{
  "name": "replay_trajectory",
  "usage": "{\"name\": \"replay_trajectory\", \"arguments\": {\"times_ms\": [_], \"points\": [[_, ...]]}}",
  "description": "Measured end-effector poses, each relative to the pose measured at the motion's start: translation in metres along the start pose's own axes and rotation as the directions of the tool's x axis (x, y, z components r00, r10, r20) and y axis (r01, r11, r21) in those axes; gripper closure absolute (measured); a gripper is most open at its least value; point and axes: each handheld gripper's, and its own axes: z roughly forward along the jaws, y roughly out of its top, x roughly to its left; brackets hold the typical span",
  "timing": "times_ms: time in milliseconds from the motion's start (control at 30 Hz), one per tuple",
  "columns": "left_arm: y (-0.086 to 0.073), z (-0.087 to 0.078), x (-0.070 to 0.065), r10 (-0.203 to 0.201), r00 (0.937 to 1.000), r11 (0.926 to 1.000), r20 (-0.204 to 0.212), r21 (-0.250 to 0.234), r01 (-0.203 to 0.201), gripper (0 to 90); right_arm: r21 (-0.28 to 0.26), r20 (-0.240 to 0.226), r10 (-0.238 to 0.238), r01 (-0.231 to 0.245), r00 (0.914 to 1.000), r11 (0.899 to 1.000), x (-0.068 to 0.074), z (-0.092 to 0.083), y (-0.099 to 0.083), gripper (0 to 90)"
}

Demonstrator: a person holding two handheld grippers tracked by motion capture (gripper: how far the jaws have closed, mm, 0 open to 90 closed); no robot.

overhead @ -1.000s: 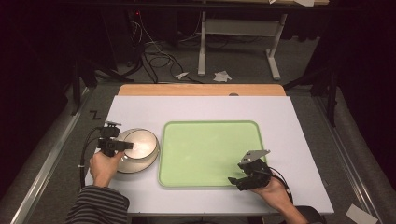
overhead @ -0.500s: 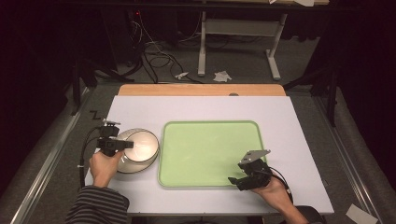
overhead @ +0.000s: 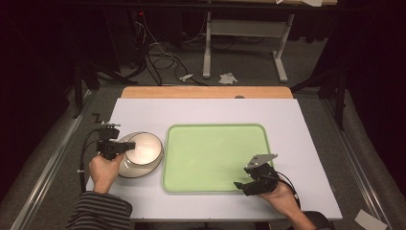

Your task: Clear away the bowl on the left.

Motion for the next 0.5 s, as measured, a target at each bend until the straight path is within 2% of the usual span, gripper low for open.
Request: {"name": "replay_trajectory", "arguments": {"times_ms": [33, 167, 333, 500], "points": [[0.0, -0.002, -0.001, 0.003, 1.0, 1.0, 0.006, -0.009, -0.003, 81.7, -0.003, 0.0, 0.01, -0.01, 1.0, 1.0, 0.001, 0.0, 0.0, 33.7], [0.003, -0.009, -0.006, 0.011, 0.9991, 0.9992, 0.041, -0.039, -0.009, 81.6, 0.003, 0.001, -0.003, 0.003, 1.0, 1.0, -0.001, 0.0, 0.0, 33.7], [0.004, -0.012, -0.012, 0.032, 0.9976, 0.9983, 0.062, -0.05, -0.029, 81.5, 0.006, 0.004, -0.004, 0.004, 1.0, 1.0, 0.0, 0.0, 0.0, 33.8], [0.005, -0.014, -0.015, 0.03, 0.9952, 0.9977, 0.093, -0.063, -0.024, 81.3, -0.001, 0.003, 0.012, -0.012, 0.9999, 1.0, 0.0, 0.0, 0.0, 33.7]]}}
